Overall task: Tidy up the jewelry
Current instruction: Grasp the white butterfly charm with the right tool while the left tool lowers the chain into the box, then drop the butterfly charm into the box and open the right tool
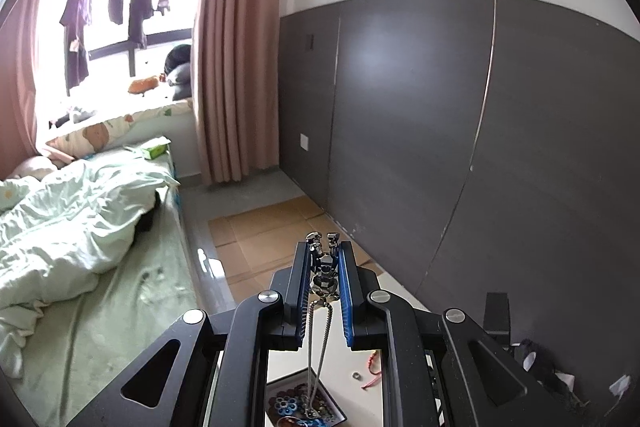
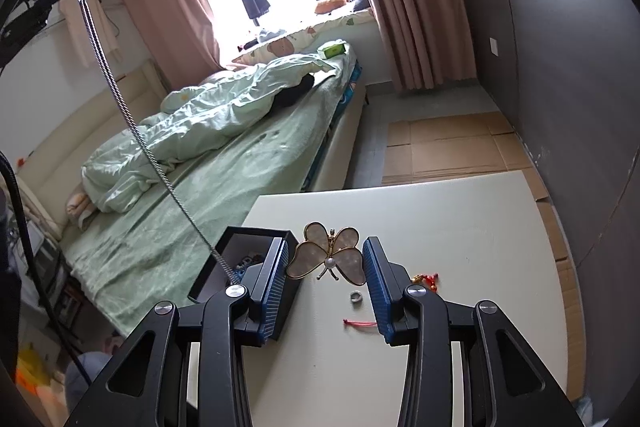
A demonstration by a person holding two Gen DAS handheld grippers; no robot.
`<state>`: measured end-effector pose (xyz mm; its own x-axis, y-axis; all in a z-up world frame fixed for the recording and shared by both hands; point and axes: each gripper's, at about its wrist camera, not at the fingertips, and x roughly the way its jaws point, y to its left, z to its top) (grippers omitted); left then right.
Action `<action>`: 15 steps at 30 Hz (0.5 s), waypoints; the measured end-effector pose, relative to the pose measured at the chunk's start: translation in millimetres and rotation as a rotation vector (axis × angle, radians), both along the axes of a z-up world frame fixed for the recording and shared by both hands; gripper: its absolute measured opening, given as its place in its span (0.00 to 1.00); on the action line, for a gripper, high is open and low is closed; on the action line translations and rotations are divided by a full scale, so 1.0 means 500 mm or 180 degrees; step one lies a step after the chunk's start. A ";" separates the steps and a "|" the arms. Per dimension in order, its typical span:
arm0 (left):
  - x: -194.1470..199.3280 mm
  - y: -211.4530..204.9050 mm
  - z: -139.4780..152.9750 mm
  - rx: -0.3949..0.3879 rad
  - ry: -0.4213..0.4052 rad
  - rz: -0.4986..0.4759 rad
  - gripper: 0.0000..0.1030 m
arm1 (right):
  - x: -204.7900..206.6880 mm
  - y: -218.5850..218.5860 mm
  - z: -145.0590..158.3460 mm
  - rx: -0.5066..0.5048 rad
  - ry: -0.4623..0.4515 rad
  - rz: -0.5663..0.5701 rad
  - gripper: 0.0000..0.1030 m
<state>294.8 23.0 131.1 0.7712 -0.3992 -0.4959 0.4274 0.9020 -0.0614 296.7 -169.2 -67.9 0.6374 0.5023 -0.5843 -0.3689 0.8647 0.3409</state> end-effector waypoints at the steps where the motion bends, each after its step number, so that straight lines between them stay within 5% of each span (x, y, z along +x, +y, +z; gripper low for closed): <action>1: 0.005 -0.001 -0.011 -0.0010 0.0028 -0.0020 0.14 | 0.001 -0.001 -0.001 0.0007 0.0004 0.0002 0.39; 15: 0.091 0.021 -0.299 -0.0374 0.0799 0.0027 0.14 | 0.015 0.000 -0.014 0.0091 0.0115 0.0014 0.39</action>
